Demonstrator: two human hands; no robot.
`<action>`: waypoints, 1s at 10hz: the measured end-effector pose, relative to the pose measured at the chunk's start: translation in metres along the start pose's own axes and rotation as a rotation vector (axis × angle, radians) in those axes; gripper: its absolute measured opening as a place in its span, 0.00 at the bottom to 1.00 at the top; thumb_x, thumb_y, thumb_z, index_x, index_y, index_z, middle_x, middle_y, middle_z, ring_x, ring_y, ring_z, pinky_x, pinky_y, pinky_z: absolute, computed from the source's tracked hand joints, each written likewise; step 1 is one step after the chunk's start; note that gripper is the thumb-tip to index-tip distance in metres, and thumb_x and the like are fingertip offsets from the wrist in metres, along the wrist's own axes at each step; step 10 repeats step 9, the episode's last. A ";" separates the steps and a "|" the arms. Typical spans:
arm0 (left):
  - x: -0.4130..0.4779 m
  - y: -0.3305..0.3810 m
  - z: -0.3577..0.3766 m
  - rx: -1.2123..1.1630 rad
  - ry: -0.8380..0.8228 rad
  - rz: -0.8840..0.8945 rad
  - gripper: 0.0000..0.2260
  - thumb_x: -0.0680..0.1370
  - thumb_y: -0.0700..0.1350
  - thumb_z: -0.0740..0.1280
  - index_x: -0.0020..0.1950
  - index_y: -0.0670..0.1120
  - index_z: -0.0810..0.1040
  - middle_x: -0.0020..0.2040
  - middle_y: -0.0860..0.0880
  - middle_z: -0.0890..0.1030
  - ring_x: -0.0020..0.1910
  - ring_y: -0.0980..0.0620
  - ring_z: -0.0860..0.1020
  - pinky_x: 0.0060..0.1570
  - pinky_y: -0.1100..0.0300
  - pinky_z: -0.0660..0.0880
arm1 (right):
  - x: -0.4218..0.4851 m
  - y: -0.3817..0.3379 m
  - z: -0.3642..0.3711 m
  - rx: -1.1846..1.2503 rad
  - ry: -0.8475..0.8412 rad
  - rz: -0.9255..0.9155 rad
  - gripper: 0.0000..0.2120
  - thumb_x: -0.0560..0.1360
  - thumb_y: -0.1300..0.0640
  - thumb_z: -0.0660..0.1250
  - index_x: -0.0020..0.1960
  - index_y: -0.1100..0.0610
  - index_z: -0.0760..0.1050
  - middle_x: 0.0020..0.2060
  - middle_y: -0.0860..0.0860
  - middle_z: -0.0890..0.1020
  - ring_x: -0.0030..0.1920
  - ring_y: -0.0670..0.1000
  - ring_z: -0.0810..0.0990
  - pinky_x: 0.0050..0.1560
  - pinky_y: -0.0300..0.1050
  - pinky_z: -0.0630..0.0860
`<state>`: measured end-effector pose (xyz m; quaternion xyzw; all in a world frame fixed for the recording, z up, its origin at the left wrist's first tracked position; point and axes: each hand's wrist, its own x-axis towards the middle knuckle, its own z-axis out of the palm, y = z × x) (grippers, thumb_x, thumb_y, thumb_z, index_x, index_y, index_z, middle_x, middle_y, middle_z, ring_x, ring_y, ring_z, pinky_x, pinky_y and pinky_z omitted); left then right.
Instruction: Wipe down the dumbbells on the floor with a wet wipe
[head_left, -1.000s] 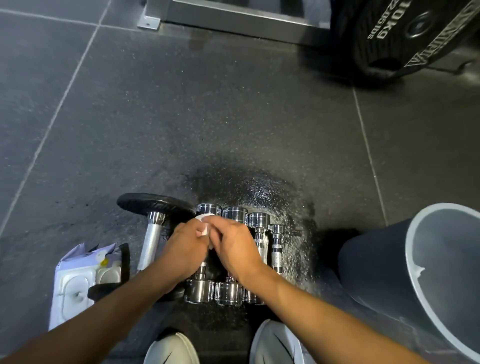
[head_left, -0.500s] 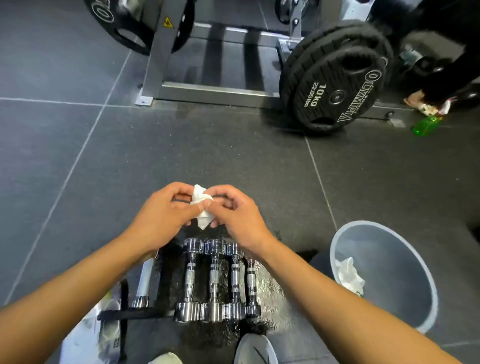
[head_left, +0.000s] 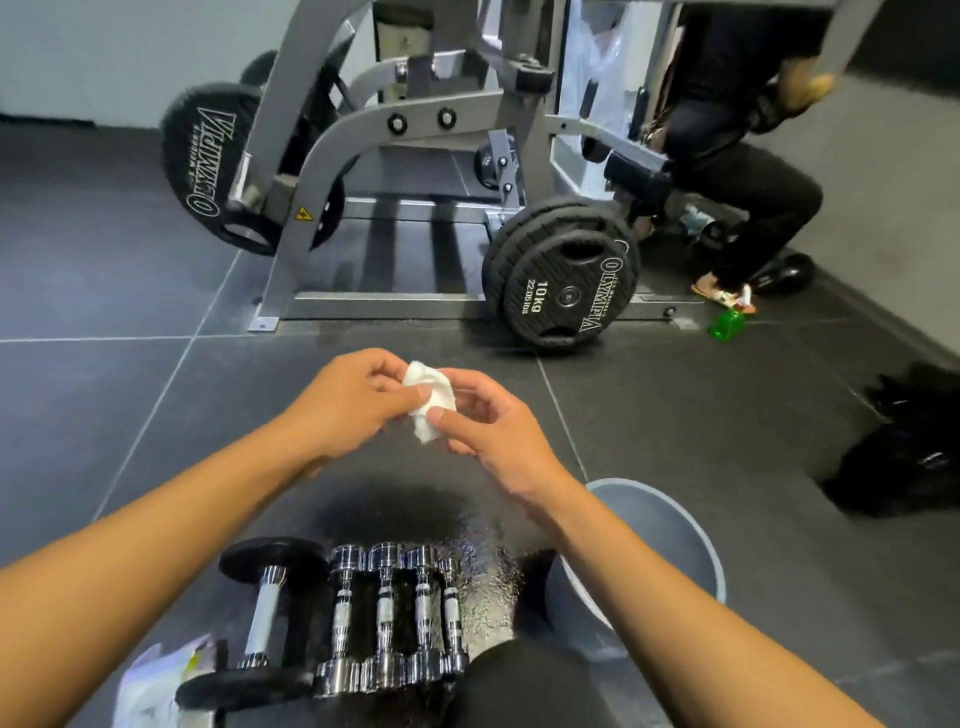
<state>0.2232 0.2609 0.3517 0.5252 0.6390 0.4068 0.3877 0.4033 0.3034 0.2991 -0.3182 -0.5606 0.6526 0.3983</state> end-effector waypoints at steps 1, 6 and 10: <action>0.003 0.020 0.028 -0.016 -0.047 0.020 0.07 0.76 0.47 0.75 0.49 0.45 0.84 0.41 0.45 0.86 0.37 0.53 0.80 0.39 0.57 0.76 | -0.017 -0.015 -0.024 -0.094 0.092 -0.021 0.16 0.77 0.65 0.73 0.63 0.58 0.78 0.55 0.57 0.84 0.50 0.49 0.81 0.45 0.43 0.78; 0.010 0.006 0.203 0.038 -0.482 -0.035 0.08 0.79 0.46 0.71 0.57 0.47 0.81 0.48 0.47 0.86 0.47 0.53 0.85 0.43 0.59 0.82 | -0.134 0.030 -0.174 -0.328 0.575 0.169 0.07 0.76 0.58 0.73 0.53 0.51 0.81 0.48 0.53 0.86 0.44 0.47 0.82 0.44 0.45 0.77; 0.014 -0.041 0.232 0.154 -0.488 -0.095 0.05 0.80 0.43 0.68 0.52 0.45 0.82 0.50 0.45 0.85 0.48 0.51 0.85 0.41 0.60 0.82 | -0.159 0.104 -0.208 -0.568 0.650 0.423 0.10 0.76 0.52 0.75 0.56 0.51 0.80 0.51 0.46 0.84 0.51 0.48 0.83 0.57 0.47 0.79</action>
